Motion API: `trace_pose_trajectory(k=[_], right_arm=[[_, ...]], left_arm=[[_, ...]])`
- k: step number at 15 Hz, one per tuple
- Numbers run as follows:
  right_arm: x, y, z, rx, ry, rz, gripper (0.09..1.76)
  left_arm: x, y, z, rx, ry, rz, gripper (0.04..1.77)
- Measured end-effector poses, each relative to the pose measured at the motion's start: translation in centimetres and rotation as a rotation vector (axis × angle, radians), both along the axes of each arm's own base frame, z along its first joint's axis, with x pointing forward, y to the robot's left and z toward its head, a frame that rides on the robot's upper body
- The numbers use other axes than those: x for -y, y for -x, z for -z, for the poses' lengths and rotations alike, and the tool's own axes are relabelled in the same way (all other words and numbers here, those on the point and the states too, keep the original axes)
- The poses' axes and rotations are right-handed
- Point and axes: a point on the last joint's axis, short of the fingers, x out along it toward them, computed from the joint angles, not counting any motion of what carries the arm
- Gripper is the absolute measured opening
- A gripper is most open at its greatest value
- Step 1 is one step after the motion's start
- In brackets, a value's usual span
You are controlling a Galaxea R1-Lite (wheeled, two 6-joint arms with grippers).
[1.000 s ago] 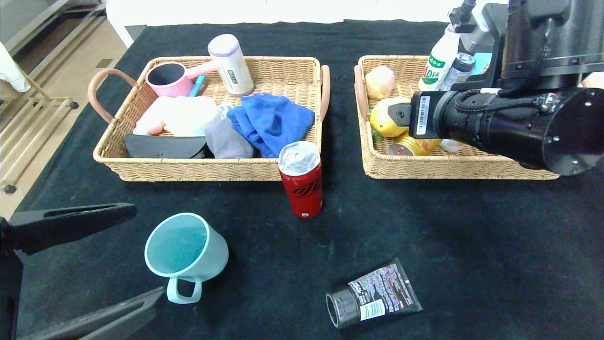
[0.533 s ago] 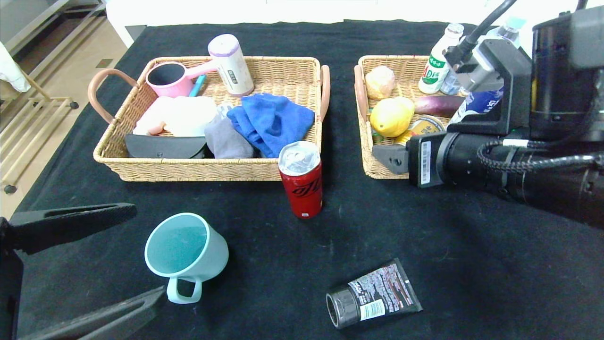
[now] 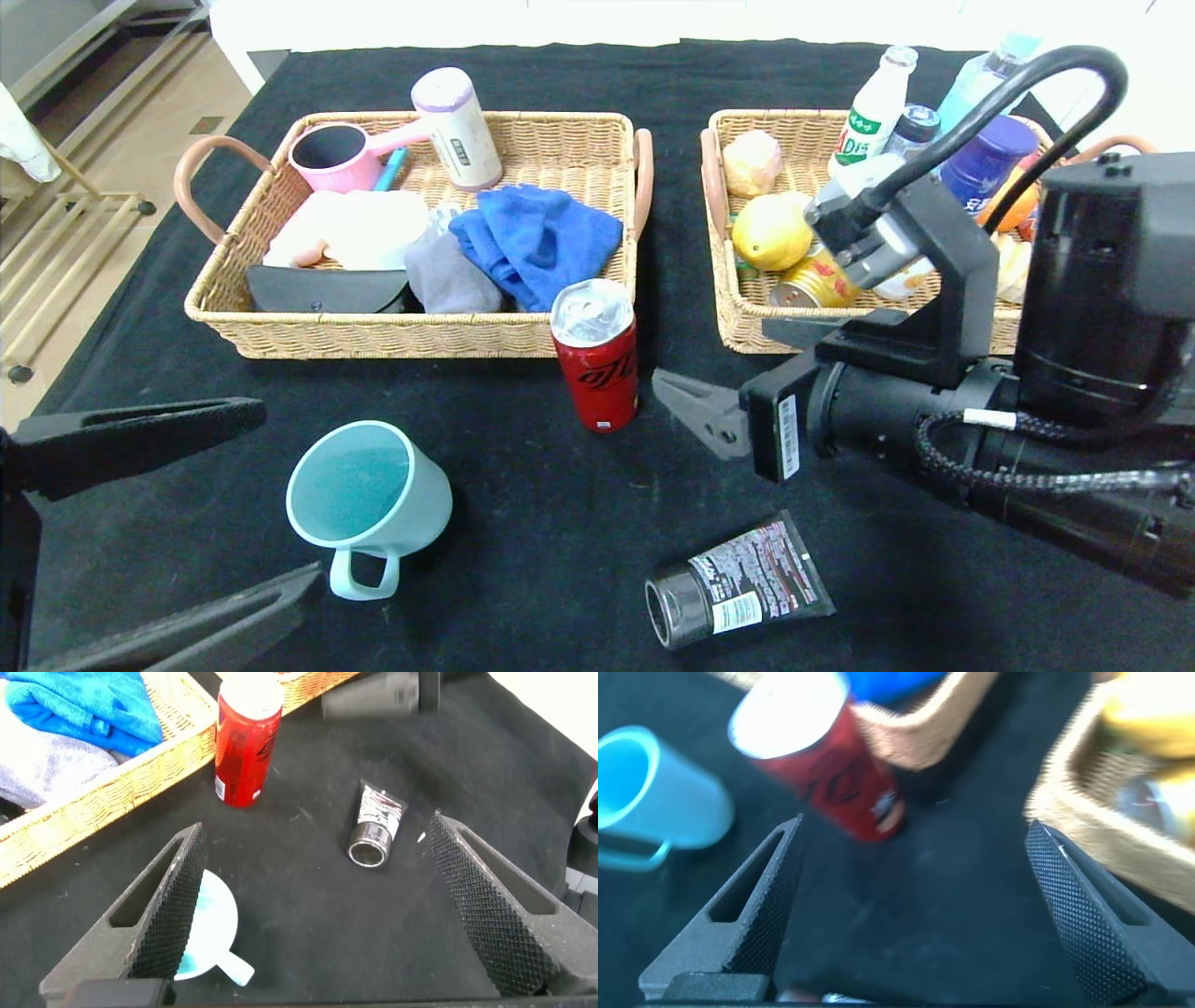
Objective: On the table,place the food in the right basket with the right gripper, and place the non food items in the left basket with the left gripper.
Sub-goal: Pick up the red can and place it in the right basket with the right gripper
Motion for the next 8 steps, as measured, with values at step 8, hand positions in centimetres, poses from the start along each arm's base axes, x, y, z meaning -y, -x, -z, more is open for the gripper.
trace_pose_trajectory(k=[8], right_arm=[[-3.9, 0.2, 2.7, 0.018, 0.058, -0.105, 1.7]], left_arm=[[-0.1, 0.1, -0.1, 0.009, 0.001, -0.001, 1.72]])
